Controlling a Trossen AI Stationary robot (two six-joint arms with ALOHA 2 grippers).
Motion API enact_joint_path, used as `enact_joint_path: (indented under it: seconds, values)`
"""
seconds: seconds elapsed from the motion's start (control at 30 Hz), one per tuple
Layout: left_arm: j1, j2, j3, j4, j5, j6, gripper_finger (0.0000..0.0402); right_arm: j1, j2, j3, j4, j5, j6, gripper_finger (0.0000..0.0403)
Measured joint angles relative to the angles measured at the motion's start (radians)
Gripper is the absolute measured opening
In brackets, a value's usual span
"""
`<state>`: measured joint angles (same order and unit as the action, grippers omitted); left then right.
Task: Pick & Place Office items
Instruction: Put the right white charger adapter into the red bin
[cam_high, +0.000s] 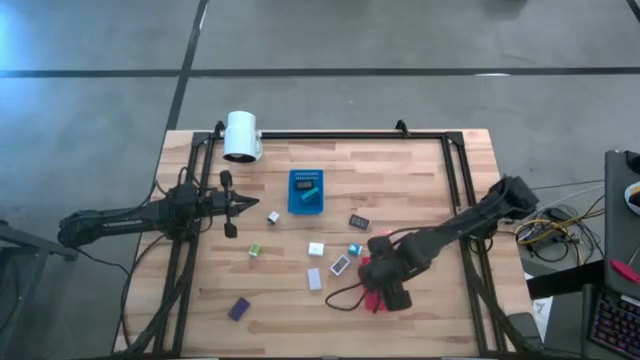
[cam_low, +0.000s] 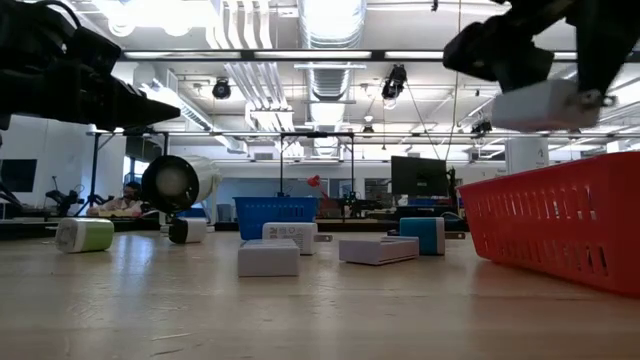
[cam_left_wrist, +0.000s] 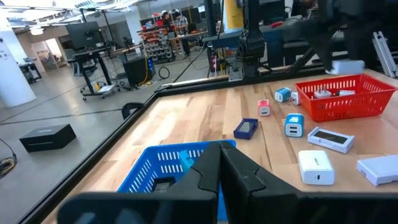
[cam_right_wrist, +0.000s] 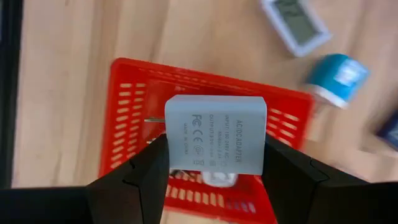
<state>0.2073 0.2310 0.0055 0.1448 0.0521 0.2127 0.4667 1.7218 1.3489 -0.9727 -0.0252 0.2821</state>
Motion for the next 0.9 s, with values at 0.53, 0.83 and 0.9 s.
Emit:
enact_joint_path:
  seconds: [0.53,0.83,0.9]
  values:
    - [0.0,0.002,0.0,-0.004,0.0,0.0,0.0014,0.0,0.093,0.024,-0.042,-0.106,0.003,0.0203]
    - [0.001,0.002,0.0,-0.004,-0.001,0.0,0.0013,0.0,0.095,-0.005,-0.017,-0.108,0.006,0.0209]
    - [0.001,0.002,0.0,-0.004,-0.001,0.0,0.0013,0.0,0.095,-0.006,-0.014,-0.109,0.006,0.0218]
